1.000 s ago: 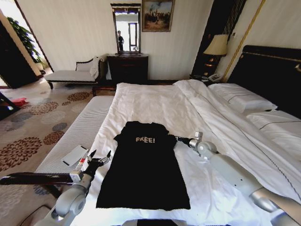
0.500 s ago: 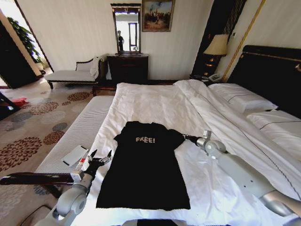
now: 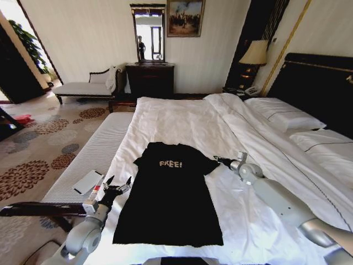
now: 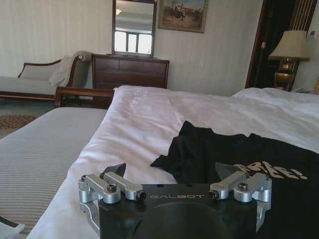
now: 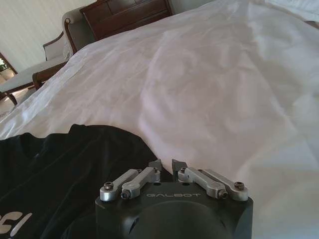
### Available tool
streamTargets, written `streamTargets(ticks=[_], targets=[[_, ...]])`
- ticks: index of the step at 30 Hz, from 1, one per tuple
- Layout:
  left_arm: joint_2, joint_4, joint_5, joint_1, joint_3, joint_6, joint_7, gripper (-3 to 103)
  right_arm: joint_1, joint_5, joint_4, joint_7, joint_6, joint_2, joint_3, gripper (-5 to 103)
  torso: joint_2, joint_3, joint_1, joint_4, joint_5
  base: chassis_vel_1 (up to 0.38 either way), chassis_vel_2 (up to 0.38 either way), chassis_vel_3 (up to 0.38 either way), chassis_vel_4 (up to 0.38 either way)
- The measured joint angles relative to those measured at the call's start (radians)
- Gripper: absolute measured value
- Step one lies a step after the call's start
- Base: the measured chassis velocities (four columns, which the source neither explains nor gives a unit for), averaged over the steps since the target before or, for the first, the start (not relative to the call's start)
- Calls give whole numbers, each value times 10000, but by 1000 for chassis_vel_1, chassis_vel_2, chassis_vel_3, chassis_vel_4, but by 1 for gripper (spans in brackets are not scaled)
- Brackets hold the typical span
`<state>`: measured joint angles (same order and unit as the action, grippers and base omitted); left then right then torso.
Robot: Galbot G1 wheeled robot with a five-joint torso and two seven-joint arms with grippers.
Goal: Fold the clothes on the bed.
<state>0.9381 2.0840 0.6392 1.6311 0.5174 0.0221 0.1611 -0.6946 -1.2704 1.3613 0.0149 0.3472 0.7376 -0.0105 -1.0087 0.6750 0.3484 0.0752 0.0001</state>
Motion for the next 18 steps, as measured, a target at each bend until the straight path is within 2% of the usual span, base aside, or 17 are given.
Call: streamTargets(ticks=[1, 3, 6, 9, 10, 12, 16, 18], targets=[[0, 0, 0, 0, 0, 0, 0, 100, 0, 0, 0, 0, 0, 0, 0, 11, 0, 0, 0, 0, 0, 0, 0, 0, 0], [12, -30, -61, -42, -107, -9, -15, 100, -464, -144, 330, 81, 91, -119, -492, 21, 0, 0, 0, 1, -3, 0, 0, 0, 0], [1, -41, -64, -151, -208, -9, -11, 100, -943, -301, 604, 135, 191, -241, -940, 27, 0, 0, 0, 2, -1, 0, 0, 0, 0], [-35, -70, -65, -312, -326, 4, 8, 100, -1516, -398, 822, 112, 281, -386, -1373, 43, 0, -1, 0, 6, -3, 0, 0, 0, 0], [-39, -75, -65, -366, -362, 14, 28, 100, -1684, -400, 836, 64, 305, -369, -1498, 48, 0, -1, 0, 5, -1, 0, 0, 0, 0], [-38, -76, -64, -390, -387, 29, 57, 100, -1766, -389, 830, 38, 309, -295, -1572, 48, -1, -1, -1, 6, -4, 0, 0, 0, 0], [-31, -71, -86, -369, -470, 84, 121, 100, -1966, -327, 727, 16, 313, 250, -1767, 71, 0, 0, 0, -3, 1, 0, 0, 0, 0], [-33, -70, -109, -360, -475, 84, 129, 100, -1969, -323, 709, 12, 313, 293, -1769, 71, 0, 0, 0, -3, -2, 0, 0, 0, 0]])
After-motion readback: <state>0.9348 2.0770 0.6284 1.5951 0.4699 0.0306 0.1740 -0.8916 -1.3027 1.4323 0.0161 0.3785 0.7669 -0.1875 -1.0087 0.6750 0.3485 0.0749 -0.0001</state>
